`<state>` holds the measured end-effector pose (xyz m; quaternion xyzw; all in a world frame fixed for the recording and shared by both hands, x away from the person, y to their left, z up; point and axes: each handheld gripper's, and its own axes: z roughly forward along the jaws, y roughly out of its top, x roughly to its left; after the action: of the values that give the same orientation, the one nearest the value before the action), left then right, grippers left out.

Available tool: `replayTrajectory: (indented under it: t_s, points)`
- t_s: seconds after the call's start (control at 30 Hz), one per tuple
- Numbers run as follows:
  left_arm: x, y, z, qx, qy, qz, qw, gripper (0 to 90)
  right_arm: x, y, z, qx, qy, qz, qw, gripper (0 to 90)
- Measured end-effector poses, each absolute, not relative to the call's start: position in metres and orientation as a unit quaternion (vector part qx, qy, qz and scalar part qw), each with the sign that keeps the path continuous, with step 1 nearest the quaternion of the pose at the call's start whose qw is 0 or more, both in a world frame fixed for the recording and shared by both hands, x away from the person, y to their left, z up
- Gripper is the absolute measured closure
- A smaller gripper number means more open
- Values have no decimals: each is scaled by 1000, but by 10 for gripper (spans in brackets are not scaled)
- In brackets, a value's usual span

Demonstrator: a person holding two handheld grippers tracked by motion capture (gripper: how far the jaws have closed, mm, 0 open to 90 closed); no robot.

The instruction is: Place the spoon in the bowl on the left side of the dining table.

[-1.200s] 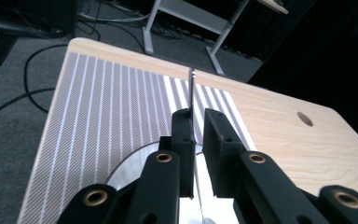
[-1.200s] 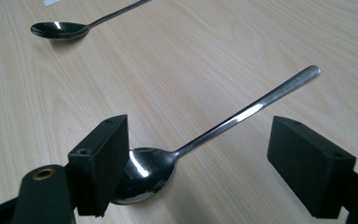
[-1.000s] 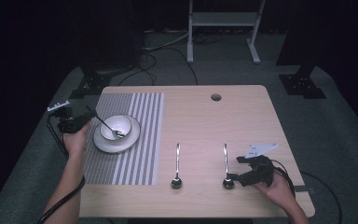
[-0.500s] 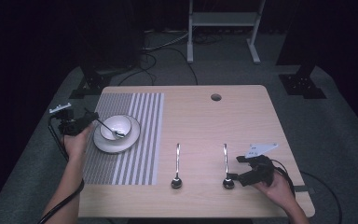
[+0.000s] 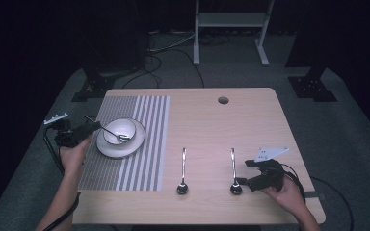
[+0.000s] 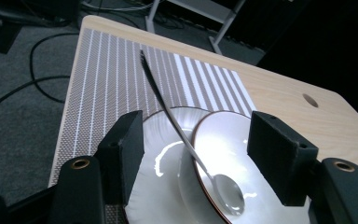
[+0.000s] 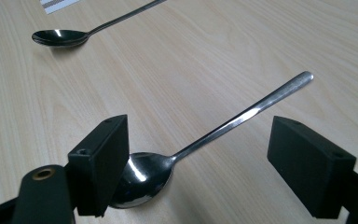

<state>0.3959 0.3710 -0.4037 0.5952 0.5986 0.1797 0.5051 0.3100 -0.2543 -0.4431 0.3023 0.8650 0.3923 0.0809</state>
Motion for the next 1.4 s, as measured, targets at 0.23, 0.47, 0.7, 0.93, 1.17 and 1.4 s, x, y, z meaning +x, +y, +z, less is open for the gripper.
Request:
replayTrajectory:
  t_s: [0.23,0.47,0.7,0.93,1.17,1.4]
  points:
    - [378,362,-404,614,583,187,498,292,309,-256,-441,304,862,396,84,195]
    - [365,348,-408,630,566,187,497,266,310,-257,-442,306,863,392,85,195]
    - [354,325,-404,642,541,182,512,229,310,-259,-442,310,861,393,86,194]
    - [348,298,-404,672,511,182,504,200,310,-263,-441,314,859,396,87,193]
    - [343,276,-405,694,487,176,500,179,310,-266,-441,321,856,396,87,191]
    - [343,254,-406,712,467,160,499,163,310,-267,-441,323,855,395,88,191]
